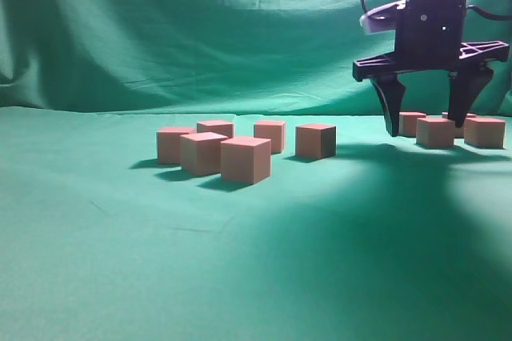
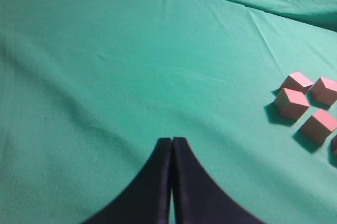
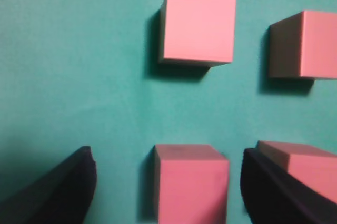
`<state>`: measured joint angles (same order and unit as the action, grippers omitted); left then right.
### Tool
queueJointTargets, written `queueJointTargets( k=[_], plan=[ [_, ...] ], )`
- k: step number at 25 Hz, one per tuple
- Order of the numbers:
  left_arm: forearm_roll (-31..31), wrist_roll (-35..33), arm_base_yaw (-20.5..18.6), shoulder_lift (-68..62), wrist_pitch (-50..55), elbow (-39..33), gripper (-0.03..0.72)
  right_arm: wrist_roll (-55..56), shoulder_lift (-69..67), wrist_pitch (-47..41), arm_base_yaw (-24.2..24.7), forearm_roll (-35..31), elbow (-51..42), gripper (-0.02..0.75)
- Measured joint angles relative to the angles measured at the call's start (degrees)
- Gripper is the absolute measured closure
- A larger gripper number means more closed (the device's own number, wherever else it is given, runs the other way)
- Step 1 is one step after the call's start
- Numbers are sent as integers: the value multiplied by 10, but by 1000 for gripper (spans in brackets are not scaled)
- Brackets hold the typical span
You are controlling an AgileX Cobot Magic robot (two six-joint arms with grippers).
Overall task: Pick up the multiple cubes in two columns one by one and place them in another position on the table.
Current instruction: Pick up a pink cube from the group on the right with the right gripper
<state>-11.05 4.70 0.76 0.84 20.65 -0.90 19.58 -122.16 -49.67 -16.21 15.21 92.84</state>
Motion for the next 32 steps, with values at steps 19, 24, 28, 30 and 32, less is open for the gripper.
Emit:
queueJointTargets(
  k=[19, 24, 28, 30, 32],
  plan=[
    [0, 0, 0, 0, 0, 0, 688, 7, -14, 12, 0, 6, 1, 477],
    [0, 0, 0, 0, 0, 0, 688, -3, 39, -24, -4, 2, 14, 477],
    [0, 0, 0, 0, 0, 0, 688, -6, 106, -94, -19, -3, 17, 477],
    [0, 0, 0, 0, 0, 0, 688, -6, 132, -130, -30, -5, 17, 477],
    [0, 0, 0, 0, 0, 0, 688, -6, 156, -159, -45, -6, 17, 477]
  ],
)
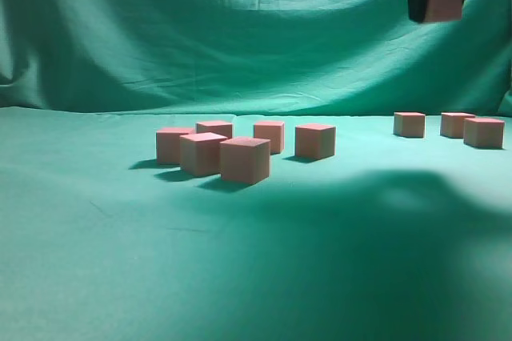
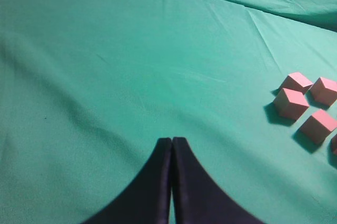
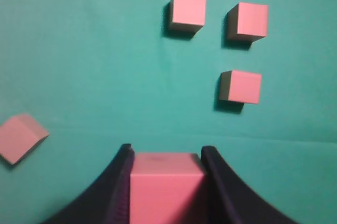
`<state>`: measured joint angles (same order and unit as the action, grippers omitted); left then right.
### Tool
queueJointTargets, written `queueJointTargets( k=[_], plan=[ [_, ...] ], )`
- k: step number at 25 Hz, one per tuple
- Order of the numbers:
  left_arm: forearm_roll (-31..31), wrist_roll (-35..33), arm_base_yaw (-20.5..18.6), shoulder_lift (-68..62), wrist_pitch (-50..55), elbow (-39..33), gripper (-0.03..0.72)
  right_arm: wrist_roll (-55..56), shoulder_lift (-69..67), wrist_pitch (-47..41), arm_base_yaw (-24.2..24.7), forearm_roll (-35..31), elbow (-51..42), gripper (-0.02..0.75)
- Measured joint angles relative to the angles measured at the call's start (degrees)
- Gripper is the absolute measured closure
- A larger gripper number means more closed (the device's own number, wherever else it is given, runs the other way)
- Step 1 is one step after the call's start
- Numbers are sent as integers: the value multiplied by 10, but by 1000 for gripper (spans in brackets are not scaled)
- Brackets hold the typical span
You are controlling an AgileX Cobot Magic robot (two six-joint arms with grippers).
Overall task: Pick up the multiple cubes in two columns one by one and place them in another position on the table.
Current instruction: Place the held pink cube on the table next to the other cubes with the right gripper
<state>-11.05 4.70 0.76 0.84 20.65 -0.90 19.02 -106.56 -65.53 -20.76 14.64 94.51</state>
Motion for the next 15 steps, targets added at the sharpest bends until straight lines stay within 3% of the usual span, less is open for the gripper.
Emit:
queueJointTargets(
  k=[15],
  plan=[
    [0, 0, 0, 0, 0, 0, 688, 97, 144, 54, -204, -15, -249, 477]
  ],
)
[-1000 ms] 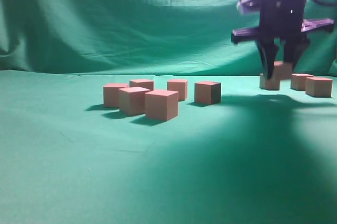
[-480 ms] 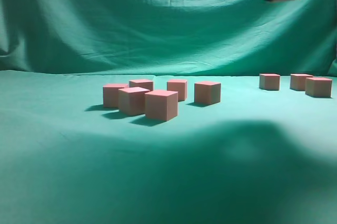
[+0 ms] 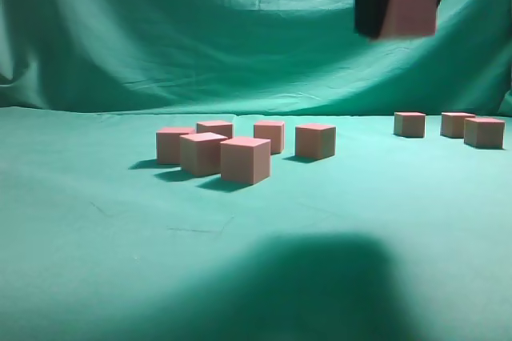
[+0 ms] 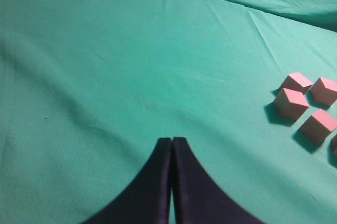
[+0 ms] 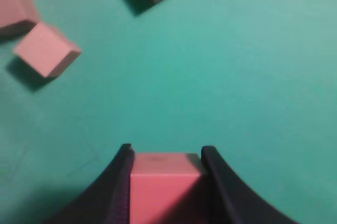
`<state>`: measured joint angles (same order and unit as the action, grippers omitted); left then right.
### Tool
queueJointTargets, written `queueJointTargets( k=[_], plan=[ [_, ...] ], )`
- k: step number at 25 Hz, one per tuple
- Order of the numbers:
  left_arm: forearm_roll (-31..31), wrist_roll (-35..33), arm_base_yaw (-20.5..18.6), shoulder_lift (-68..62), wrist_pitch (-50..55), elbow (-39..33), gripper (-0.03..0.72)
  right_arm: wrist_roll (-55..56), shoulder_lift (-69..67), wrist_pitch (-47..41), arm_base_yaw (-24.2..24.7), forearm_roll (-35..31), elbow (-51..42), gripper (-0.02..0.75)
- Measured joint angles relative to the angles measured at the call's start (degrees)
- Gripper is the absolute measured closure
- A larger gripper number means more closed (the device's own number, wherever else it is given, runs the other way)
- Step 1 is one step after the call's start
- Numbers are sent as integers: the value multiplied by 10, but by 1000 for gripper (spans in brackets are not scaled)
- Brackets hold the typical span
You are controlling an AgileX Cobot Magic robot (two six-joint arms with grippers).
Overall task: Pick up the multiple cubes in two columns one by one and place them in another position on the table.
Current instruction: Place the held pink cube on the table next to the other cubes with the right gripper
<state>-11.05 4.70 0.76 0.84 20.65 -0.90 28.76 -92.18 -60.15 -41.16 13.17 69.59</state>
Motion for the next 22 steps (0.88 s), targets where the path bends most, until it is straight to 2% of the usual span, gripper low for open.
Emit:
queueJointTargets(
  k=[6, 12, 22],
  plan=[
    [0, 0, 0, 0, 0, 0, 688, 77, 1, 114, -59, -5, -65, 477],
    [0, 0, 0, 0, 0, 0, 688, 91, -15, 184, -61, -8, -76, 477],
    [0, 0, 0, 0, 0, 0, 688, 95, -88, 232, -61, -6, -77, 477]
  ],
)
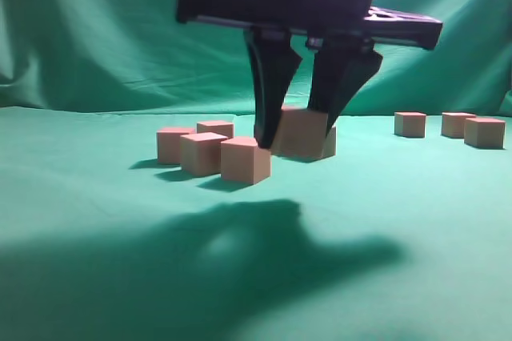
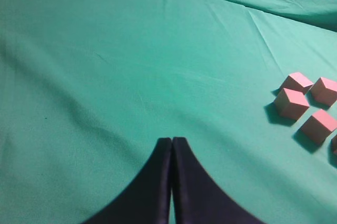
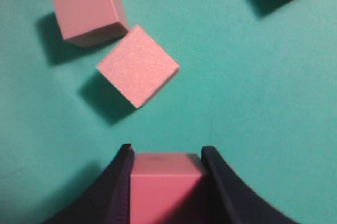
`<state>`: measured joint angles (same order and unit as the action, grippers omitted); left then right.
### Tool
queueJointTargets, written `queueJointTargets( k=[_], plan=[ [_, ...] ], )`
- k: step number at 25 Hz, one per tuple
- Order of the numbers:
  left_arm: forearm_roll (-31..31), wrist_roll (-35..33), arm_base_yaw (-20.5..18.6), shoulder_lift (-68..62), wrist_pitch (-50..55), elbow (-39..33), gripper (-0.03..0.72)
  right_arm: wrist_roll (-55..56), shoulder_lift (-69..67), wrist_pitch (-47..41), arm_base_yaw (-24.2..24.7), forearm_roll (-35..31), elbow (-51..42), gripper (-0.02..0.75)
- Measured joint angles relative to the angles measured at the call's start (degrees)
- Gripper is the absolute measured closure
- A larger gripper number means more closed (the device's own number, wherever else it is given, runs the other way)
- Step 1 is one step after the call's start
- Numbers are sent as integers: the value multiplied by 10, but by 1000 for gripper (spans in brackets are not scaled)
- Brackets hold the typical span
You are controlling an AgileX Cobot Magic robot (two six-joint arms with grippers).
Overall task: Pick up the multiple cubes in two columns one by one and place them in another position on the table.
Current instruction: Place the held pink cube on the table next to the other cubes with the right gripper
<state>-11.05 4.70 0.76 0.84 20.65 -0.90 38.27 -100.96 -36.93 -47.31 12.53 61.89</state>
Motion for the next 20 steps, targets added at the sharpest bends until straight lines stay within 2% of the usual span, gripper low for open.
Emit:
queueJointTargets(
  k=[20],
  plan=[
    [0, 0, 0, 0, 0, 0, 688, -3, -52, -3, 0, 56, 25, 477]
  ],
)
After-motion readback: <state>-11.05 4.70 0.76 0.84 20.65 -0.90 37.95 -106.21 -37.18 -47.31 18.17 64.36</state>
